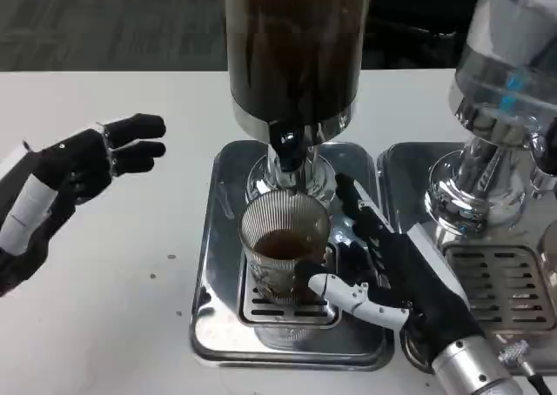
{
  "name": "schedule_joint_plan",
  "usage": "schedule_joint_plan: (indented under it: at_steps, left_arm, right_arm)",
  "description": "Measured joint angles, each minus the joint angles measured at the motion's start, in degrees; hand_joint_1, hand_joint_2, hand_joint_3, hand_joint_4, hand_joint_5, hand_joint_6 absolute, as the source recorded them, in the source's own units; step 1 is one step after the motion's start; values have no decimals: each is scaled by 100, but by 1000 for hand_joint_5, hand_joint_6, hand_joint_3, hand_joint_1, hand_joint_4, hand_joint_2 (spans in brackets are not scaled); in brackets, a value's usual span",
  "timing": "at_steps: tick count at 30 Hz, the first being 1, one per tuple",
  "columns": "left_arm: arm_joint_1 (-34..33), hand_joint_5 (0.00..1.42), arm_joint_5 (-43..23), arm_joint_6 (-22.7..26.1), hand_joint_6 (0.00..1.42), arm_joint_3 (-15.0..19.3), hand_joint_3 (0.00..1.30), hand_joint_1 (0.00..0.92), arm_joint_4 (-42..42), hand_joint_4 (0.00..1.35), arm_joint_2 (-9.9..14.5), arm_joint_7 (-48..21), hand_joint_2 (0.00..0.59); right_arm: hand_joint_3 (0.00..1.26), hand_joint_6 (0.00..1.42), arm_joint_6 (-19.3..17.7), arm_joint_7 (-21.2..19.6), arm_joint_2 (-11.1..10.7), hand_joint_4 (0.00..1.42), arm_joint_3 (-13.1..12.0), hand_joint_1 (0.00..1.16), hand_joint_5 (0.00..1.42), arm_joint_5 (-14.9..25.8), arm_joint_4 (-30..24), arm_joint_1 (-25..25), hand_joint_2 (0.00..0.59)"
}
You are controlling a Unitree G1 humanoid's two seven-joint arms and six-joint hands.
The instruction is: Grasp the cup under the faucet to collect the drink, then remove the cup.
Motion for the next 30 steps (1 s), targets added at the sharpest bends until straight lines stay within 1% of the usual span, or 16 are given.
schedule_joint_plan:
  at_steps: [2, 6, 8, 13, 19, 23, 26, 30]
  left_arm:
    - [-167, 201, 42, -77, 197, -87, 269, 0, 261, 168, -35, 1, 47]
    - [-372, 201, 189, -143, 194, -207, 268, 0, 527, 168, -67, 3, 49]
    - [-429, 201, 206, -166, 194, -267, 268, 0, 674, 168, -124, 3, 50]
    - [-474, 201, 222, -221, 192, -281, 268, 0, 811, 168, -126, 4, 51]
    - [-474, 214, 223, -246, 192, -281, 268, 0, 853, 171, -125, 24, 60]
    - [-473, 217, 226, -250, 191, -282, 269, 0, 884, 175, -125, 36, 62]
    - [-473, 226, 232, -252, 191, -282, 280, 0, 907, 187, -124, 51, 63]
    - [-472, 234, 245, -253, 191, -283, 298, 0, 918, 200, -123, 70, 65]
  right_arm:
    - [0, 0, 4, -42, 7, 0, 14, 679, 0, -46, -1, -1, 212]
    - [0, 0, 32, -83, 29, 0, 44, 683, 0, -166, -1, -2, 208]
    - [0, 0, 77, -153, 66, 0, 59, 685, 0, -238, 0, -1, 207]
    - [0, 0, 127, -287, 219, 0, 104, 687, 0, -292, 46, -7, 205]
    - [0, 0, 105, -354, 312, 0, 181, 689, 0, -361, 323, -163, 205]
    - [0, 0, -30, -382, 393, 0, 203, 688, 0, -362, 593, -338, 203]
    - [0, 0, -278, -434, 464, 0, 209, 688, 0, -356, 883, -435, 204]
    - [0, 0, -548, -462, 486, 0, 209, 687, 0, -342, 1144, -511, 203]
